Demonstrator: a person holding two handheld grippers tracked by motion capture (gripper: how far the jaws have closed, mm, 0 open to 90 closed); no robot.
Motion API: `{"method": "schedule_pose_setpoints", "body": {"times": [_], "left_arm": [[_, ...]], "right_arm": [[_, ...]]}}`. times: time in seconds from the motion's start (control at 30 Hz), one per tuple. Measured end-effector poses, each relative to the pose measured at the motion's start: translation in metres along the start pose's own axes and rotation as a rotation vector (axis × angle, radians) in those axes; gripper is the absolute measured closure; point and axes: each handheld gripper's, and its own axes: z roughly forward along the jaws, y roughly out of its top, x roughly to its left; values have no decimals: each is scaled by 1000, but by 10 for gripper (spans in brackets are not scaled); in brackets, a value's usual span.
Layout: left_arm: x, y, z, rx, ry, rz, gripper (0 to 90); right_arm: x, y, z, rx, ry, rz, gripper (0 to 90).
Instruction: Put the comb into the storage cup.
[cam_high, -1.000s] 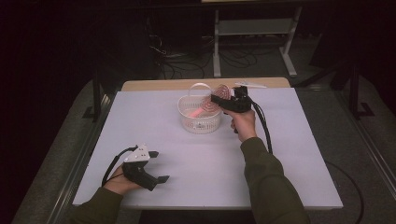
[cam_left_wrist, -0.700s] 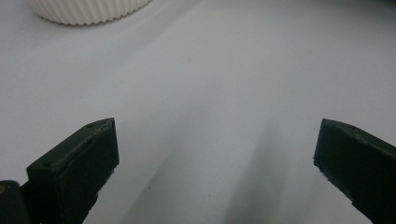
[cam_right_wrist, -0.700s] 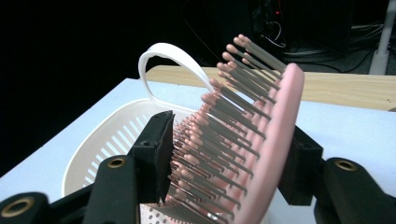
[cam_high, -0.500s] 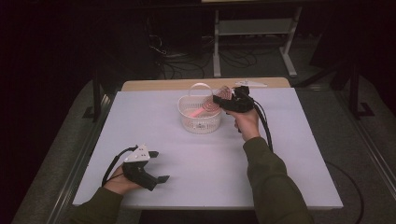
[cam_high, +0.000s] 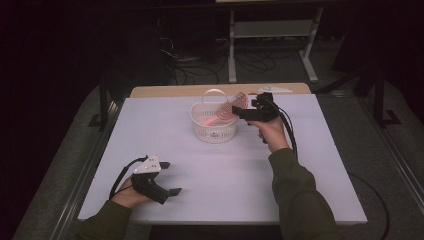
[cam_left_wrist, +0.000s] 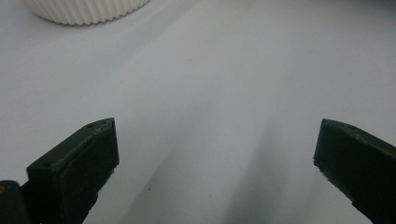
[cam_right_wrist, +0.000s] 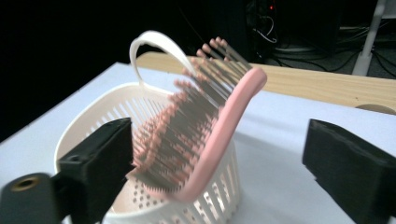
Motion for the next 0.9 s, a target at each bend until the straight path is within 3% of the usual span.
{"method": "schedule_pose_setpoints", "body": {"times": [0.27,0.67,0.9], "left_arm": [[1,0,0,4,5,-6,1],[1,0,-1,5,13,-11,0],[3,0,-2,-13,12,-36,0]], "right_arm": [[1,-4,-8,58,-14,-81,11],[5,-7,-23,90,16,-133,0],[9,-13,-30,104,33,-159,0]]}}
